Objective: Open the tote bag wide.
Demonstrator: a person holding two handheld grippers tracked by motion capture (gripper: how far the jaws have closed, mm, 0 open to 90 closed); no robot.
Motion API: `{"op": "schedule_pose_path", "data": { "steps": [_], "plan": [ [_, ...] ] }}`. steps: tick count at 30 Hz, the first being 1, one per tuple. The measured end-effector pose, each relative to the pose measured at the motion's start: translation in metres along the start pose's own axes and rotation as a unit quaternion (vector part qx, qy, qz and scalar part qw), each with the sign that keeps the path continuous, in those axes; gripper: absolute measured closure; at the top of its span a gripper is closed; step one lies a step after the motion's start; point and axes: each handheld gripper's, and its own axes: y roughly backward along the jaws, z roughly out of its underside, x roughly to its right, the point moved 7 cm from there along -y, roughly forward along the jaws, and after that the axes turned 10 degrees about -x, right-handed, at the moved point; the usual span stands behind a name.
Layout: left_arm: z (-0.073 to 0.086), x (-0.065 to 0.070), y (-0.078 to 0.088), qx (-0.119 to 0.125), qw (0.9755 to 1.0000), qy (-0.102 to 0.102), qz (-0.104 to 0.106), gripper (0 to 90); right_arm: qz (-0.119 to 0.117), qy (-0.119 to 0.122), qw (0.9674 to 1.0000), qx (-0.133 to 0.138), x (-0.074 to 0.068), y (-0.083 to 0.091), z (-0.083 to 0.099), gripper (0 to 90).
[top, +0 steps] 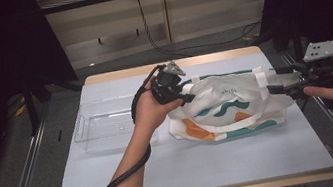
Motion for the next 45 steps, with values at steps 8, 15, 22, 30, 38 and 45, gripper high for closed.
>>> {"op": "schedule_pose_path", "data": {
  "steps": [8,15,22,30,38,45],
  "plan": [
    [0.003,0.001,0.002,-0.009,0.9998,-0.015,0.000,62.4,0.005,-0.012,0.9999,0.003,0.015,0.001,-0.007,29.2],
    [0.002,0.001,0.001,-0.009,0.9998,-0.019,-0.003,62.7,0.007,-0.021,0.9997,0.004,0.025,-0.003,-0.012,31.7],
    [0.003,0.000,0.000,-0.009,0.9998,-0.020,-0.003,62.7,0.007,-0.034,0.9994,0.003,0.036,-0.008,-0.017,35.3],
    [0.004,-0.002,0.000,-0.010,0.9996,-0.025,-0.003,62.8,0.004,-0.048,0.9988,0.007,0.046,-0.013,-0.021,41.8],
    [0.004,-0.003,-0.002,-0.004,0.9997,-0.024,-0.002,63.2,0.001,-0.045,0.9988,-0.020,0.050,-0.027,-0.019,49.8],
    [0.003,-0.003,-0.001,0.002,0.9998,-0.020,0.002,63.3,-0.010,-0.031,0.9990,-0.031,0.043,-0.039,-0.020,51.4]
  ]
}}
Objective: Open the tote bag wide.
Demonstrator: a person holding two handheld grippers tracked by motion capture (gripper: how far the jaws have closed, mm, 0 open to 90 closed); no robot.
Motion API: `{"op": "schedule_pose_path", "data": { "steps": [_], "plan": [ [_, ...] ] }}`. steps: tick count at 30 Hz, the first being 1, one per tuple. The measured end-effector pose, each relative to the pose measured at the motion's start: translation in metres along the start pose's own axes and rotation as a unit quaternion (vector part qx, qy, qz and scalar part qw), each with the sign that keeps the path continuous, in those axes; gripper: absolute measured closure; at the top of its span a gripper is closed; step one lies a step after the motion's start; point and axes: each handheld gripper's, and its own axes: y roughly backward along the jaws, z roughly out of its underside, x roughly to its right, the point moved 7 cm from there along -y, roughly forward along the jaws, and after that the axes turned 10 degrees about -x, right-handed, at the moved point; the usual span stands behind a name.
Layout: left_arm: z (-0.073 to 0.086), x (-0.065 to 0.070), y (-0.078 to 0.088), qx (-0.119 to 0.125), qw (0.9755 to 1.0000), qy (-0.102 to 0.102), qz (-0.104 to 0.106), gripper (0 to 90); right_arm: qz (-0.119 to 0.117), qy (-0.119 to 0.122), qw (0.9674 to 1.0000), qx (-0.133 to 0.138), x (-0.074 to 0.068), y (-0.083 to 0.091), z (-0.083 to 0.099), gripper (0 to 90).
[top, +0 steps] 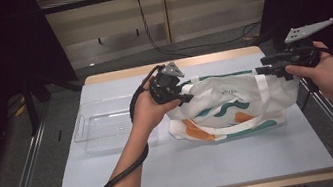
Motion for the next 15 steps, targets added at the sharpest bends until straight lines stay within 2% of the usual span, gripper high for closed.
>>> {"op": "schedule_pose_path", "data": {
  "steps": [7,12,13,15],
  "plan": [
    [-0.001,0.000,0.000,0.010,0.9999,0.007,0.008,61.8,0.005,0.010,0.9999,-0.011,-0.004,-0.010,-0.001,50.3],
    [-0.003,-0.001,-0.002,0.016,0.9998,0.009,0.007,54.0,0.003,0.018,0.9997,-0.017,-0.006,-0.017,-0.001,52.6],
    [-0.005,-0.001,-0.003,0.023,0.9996,0.014,0.007,52.3,0.003,0.019,0.9996,-0.020,-0.006,-0.018,-0.001,54.0],
    [-0.008,-0.002,-0.003,0.033,0.9993,0.013,0.013,50.7,0.003,0.028,0.9992,-0.028,-0.006,-0.019,-0.001,55.8]
  ]
}}
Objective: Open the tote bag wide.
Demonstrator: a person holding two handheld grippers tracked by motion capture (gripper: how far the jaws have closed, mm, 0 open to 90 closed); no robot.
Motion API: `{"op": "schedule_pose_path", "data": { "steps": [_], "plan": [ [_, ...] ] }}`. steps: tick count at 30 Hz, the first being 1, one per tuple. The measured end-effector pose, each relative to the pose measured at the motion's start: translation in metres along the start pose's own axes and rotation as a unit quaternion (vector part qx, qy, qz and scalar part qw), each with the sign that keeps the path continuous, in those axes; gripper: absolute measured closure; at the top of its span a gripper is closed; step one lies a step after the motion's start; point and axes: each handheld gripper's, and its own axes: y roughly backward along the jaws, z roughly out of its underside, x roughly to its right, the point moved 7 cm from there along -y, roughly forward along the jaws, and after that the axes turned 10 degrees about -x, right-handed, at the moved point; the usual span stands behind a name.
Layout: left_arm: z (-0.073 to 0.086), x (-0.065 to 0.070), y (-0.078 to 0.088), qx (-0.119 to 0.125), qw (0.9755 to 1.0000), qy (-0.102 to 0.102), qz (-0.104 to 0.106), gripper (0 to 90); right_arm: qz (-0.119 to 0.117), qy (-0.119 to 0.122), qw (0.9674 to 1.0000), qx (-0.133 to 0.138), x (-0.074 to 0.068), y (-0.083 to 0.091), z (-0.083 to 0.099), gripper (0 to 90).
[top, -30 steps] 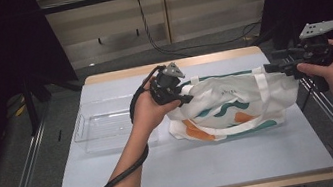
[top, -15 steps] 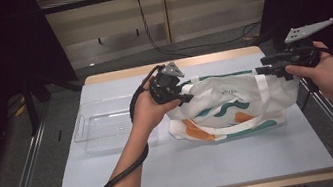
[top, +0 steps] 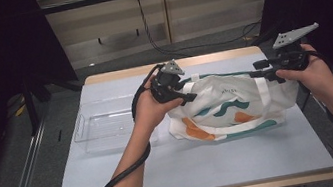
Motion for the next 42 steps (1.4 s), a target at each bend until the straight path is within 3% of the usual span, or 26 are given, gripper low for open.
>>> {"op": "schedule_pose_path", "data": {
  "steps": [6,9,11,13,17,22,24,28,33,40,42],
  "plan": [
    [-0.008,0.002,-0.004,0.003,1.0000,-0.003,0.001,50.7,0.001,0.010,0.9999,-0.008,-0.001,-0.003,0.000,62.4],
    [-0.009,0.003,-0.005,-0.003,1.0000,-0.005,0.000,56.4,-0.001,0.008,0.9999,-0.008,-0.001,-0.004,0.000,74.0],
    [-0.008,0.005,-0.005,-0.005,0.9999,-0.004,0.014,64.6,-0.007,0.004,0.9999,-0.011,-0.002,-0.004,0.001,83.9],
    [-0.008,0.006,-0.004,-0.002,0.9999,-0.006,0.012,65.7,-0.014,0.004,0.9998,-0.015,-0.002,-0.005,0.001,86.8],
    [-0.006,0.010,-0.001,-0.003,0.9998,-0.015,0.016,67.0,-0.011,0.004,0.9996,-0.024,-0.002,-0.005,0.001,88.3],
    [-0.004,0.016,0.003,-0.002,0.9994,-0.024,0.026,67.7,-0.009,-0.017,0.9997,-0.017,0.002,-0.005,-0.002,88.7],
    [-0.003,0.023,0.005,-0.015,0.9985,-0.041,0.033,68.6,-0.013,-0.031,0.9993,-0.018,0.004,-0.005,-0.004,88.9],
    [-0.003,0.029,0.006,-0.020,0.9975,-0.059,0.032,69.0,-0.008,-0.043,0.9989,-0.017,0.007,-0.005,-0.006,88.9],
    [0.001,0.038,0.005,-0.029,0.9954,-0.076,0.051,70.6,-0.007,-0.054,0.9985,-0.010,0.011,-0.006,-0.008,89.0],
    [0.006,0.043,0.001,-0.024,0.9945,-0.069,0.075,72.7,-0.008,-0.063,0.9980,-0.003,0.014,-0.006,-0.007,89.0],
    [0.004,0.040,0.002,-0.013,0.9958,-0.058,0.070,71.9,-0.011,-0.061,0.9981,-0.005,0.013,-0.006,-0.007,89.0]
  ]
}}
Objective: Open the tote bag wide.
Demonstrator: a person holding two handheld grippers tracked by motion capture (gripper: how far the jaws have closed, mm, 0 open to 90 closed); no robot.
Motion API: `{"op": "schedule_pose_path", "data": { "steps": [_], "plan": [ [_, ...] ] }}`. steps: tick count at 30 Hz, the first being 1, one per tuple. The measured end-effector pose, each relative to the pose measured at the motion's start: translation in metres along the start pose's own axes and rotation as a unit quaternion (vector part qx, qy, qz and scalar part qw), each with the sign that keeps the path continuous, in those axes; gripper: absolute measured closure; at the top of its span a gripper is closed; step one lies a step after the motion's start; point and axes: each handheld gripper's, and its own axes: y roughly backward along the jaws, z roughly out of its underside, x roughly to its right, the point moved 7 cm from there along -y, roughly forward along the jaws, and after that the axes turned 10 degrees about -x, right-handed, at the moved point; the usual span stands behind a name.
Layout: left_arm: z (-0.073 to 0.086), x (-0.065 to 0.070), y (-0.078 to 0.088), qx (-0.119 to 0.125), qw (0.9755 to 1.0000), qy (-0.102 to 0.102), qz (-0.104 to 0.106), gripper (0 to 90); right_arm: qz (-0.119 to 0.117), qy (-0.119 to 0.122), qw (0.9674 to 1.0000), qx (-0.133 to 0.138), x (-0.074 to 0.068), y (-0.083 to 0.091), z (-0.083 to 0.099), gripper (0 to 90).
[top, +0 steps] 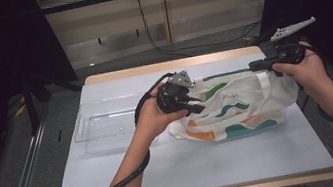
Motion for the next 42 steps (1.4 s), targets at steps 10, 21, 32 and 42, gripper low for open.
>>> {"op": "schedule_pose_path", "data": {
  "steps": [10,21,32,42],
  "plan": [
    [-0.021,-0.009,-0.002,0.050,0.9981,0.031,-0.016,52.0,0.001,0.015,0.9999,-0.002,-0.006,0.002,-0.001,88.9],
    [-0.030,0.005,-0.018,0.024,0.9996,-0.002,0.015,75.8,0.011,0.010,0.9999,-0.002,-0.004,0.002,-0.001,88.9],
    [-0.019,0.019,-0.029,0.025,0.9982,-0.010,0.054,78.0,0.012,-0.003,0.9999,0.005,0.002,0.000,-0.005,88.8],
    [-0.019,0.015,-0.029,0.021,0.9986,0.016,0.046,73.5,0.010,0.000,0.9999,0.005,0.001,0.001,-0.005,88.8]
  ]
}}
